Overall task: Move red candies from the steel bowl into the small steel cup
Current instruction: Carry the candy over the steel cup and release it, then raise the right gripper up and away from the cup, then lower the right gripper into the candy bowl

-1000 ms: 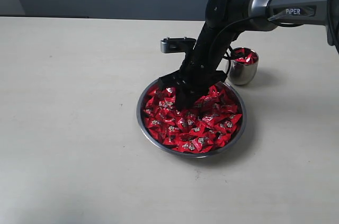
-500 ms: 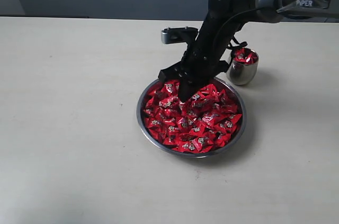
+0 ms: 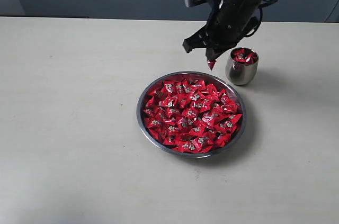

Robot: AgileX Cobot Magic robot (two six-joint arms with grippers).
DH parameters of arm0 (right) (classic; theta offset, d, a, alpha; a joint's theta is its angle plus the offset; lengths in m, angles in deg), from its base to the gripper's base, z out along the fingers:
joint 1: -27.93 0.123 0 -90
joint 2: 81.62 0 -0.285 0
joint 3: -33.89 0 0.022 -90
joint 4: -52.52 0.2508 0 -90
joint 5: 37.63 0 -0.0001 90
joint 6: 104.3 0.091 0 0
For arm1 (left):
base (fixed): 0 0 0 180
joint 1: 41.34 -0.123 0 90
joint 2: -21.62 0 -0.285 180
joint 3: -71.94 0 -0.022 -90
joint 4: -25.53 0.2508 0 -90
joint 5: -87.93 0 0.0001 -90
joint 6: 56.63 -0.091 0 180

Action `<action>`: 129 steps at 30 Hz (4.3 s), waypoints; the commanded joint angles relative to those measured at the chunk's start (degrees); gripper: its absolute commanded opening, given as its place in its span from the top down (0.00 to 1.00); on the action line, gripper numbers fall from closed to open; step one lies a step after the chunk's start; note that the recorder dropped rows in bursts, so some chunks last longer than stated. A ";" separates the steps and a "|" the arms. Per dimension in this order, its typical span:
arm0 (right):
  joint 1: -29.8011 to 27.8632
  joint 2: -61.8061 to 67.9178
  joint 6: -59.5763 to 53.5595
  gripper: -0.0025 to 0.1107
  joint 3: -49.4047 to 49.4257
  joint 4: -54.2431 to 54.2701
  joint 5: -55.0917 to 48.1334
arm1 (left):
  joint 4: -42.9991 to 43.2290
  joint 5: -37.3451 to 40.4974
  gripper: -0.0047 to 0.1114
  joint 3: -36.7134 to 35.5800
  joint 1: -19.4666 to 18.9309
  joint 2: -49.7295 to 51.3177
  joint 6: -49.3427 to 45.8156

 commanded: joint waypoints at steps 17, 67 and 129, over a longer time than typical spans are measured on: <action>-8.83 -2.60 4.93 0.98 -0.37 -4.63 3.66 | 0.33 -0.10 0.96 -0.22 0.42 -0.26 0.15; -8.83 1.02 4.39 0.70 -0.37 -8.36 3.71 | 0.33 -0.10 0.96 -0.22 0.42 -0.26 0.15; -1.58 -2.02 -17.56 0.70 -0.37 20.47 -3.11 | 0.33 -0.10 0.96 -0.22 0.42 -0.26 0.15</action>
